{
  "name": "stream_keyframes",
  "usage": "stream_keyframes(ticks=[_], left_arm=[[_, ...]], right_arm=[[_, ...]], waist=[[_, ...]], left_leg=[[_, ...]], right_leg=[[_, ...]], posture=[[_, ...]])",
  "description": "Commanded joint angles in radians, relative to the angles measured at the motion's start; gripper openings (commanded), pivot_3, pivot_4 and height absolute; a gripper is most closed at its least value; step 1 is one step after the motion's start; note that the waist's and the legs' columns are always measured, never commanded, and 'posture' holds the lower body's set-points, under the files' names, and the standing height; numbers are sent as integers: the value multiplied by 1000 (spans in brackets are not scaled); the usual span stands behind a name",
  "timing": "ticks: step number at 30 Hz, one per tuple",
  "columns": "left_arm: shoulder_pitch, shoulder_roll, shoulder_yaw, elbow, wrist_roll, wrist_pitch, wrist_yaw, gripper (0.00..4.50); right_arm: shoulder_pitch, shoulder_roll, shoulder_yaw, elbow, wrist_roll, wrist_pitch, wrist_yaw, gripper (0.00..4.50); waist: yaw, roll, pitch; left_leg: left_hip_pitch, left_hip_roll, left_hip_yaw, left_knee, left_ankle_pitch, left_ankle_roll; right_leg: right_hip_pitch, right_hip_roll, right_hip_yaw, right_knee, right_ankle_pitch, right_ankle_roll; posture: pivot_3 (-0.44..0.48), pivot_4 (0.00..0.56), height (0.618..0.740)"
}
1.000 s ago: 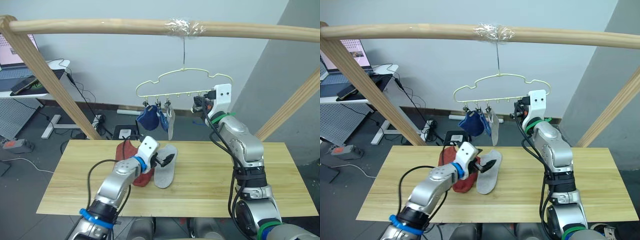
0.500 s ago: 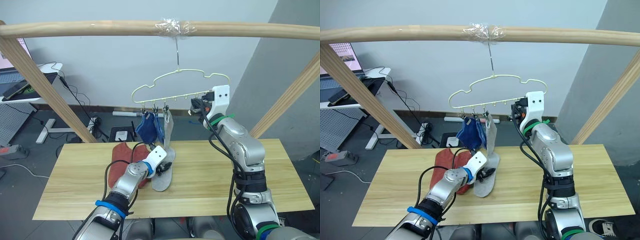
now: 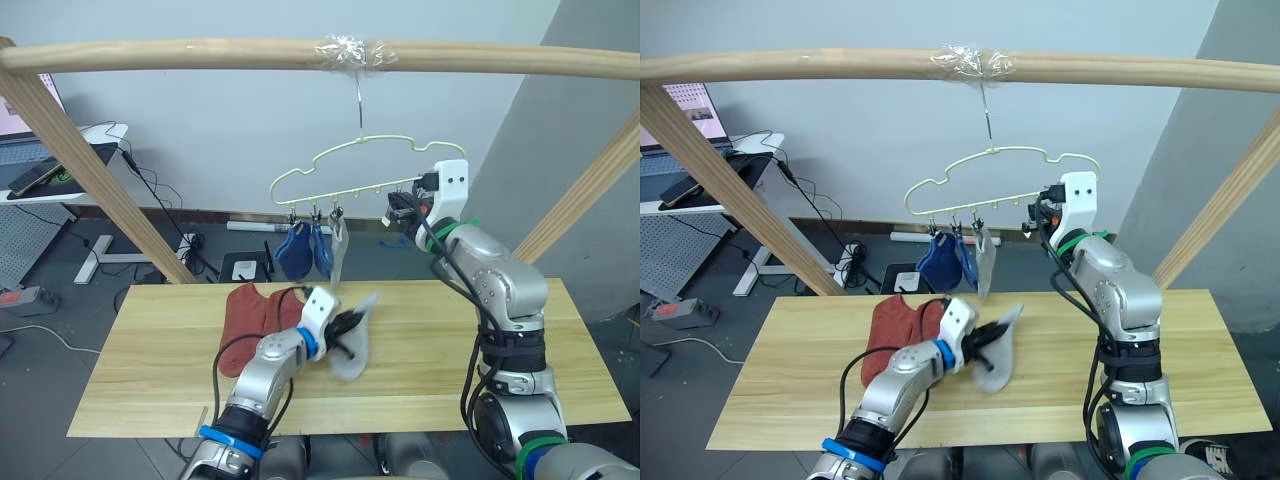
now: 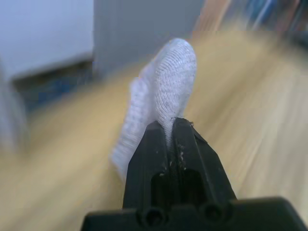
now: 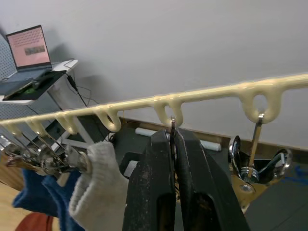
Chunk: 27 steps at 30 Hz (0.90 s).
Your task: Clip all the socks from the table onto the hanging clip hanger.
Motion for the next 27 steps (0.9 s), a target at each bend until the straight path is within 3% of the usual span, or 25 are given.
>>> stream_keyframes(ticks=[1,10,27], left_arm=[[-1,-16,28,-104,-69,48,-5,30],[-14,-54,39,-120,-59,0,49,30],[-86,-76,46,-59,-45,-116,58,30]], right_arm=[[-37,-13,-63,-53,66,114,-15,0],[-142,108,-315,-68,185,404,-215,0],[-168,158,-391,-87,211,537,-274,0]], waist=[[-2,1,0],[-3,1,0],[-1,1,0]], left_leg=[[1,0,0,0,0,0],[1,0,1,-1,0,0],[0,0,1,-1,0,0]], right_leg=[[0,0,0,0,0,0],[0,1,1,0,0,0],[0,1,1,-1,0,0]], posture=[[-93,145,740],[-100,145,740],[-110,146,740]])
